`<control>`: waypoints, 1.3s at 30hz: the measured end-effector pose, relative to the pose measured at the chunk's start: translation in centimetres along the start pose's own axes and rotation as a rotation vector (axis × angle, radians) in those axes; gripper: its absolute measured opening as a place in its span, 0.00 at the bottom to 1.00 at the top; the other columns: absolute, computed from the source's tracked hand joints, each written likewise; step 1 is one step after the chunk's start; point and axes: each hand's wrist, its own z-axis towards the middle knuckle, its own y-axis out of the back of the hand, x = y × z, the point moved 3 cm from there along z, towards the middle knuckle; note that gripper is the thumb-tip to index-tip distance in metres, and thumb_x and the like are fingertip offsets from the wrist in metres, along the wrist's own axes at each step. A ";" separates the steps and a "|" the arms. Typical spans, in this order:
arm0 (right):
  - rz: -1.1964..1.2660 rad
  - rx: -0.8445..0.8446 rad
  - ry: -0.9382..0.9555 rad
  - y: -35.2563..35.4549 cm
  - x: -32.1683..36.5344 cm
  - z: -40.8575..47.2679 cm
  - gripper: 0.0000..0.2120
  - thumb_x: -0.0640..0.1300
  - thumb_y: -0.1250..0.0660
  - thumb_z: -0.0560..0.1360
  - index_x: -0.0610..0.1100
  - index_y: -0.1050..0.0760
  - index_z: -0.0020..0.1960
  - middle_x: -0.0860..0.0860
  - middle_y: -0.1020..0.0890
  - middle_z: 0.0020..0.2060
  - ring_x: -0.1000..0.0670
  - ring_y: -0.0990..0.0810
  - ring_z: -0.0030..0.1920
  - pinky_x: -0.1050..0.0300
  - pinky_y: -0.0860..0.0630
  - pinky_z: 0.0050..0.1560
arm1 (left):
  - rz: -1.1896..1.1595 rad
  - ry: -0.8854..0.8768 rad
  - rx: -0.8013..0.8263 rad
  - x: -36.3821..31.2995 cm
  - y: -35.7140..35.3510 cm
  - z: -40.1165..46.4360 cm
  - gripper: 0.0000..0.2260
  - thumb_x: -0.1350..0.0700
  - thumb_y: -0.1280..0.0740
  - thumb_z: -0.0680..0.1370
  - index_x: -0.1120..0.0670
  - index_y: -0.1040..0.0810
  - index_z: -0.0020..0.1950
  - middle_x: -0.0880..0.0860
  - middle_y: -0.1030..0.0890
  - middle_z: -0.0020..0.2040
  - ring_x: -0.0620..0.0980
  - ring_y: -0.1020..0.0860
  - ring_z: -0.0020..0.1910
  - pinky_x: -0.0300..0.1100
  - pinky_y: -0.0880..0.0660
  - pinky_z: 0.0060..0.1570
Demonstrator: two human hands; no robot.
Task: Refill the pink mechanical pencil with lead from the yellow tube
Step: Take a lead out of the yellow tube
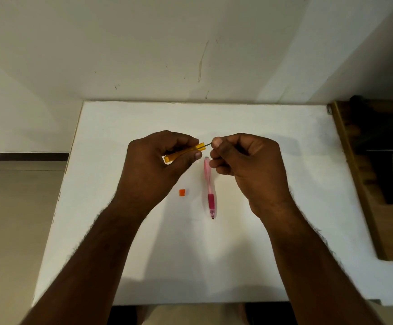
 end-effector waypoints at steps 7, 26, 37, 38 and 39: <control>-0.038 0.027 -0.006 -0.1 -0.2 0.0 0.05 0.46 0.27 0.78 0.48 0.15 0.44 0.50 0.12 0.36 0.51 0.12 0.37 0.58 0.16 0.41 | 0.027 0.002 -0.005 0.0 0.0 0.0 0.10 0.52 0.24 0.74 0.50 0.14 0.54 0.44 0.14 0.47 0.39 0.18 0.47 0.24 0.28 0.48; -0.017 0.021 -0.075 0.1 -0.3 0.1 0.07 0.45 0.27 0.78 0.43 0.15 0.43 0.47 0.13 0.35 0.47 0.12 0.37 0.56 0.16 0.41 | 0.068 -0.038 0.019 0.1 -0.1 0.1 0.08 0.51 0.23 0.74 0.49 0.14 0.52 0.42 0.15 0.44 0.41 0.19 0.46 0.25 0.28 0.47; -0.097 -0.056 0.040 0.1 0.1 0.2 0.08 0.47 0.28 0.78 0.49 0.17 0.40 0.52 0.13 0.33 0.49 0.13 0.36 0.56 0.16 0.41 | 0.032 -0.031 0.004 0.1 -0.2 0.1 0.09 0.51 0.24 0.74 0.49 0.14 0.53 0.39 0.16 0.45 0.38 0.19 0.47 0.23 0.28 0.47; -0.104 -0.065 0.051 0.1 0.1 0.2 0.08 0.47 0.28 0.78 0.49 0.17 0.40 0.53 0.13 0.33 0.50 0.13 0.36 0.55 0.16 0.41 | 0.030 -0.034 0.005 0.1 -0.2 0.1 0.09 0.51 0.24 0.74 0.49 0.14 0.53 0.38 0.17 0.45 0.37 0.19 0.47 0.23 0.29 0.47; -0.106 -0.074 0.060 0.1 0.1 0.2 0.08 0.47 0.28 0.78 0.49 0.17 0.40 0.53 0.13 0.33 0.50 0.13 0.36 0.55 0.16 0.41 | 0.029 -0.036 0.007 0.1 -0.1 0.1 0.09 0.51 0.24 0.74 0.49 0.14 0.53 0.38 0.17 0.45 0.37 0.19 0.47 0.23 0.29 0.46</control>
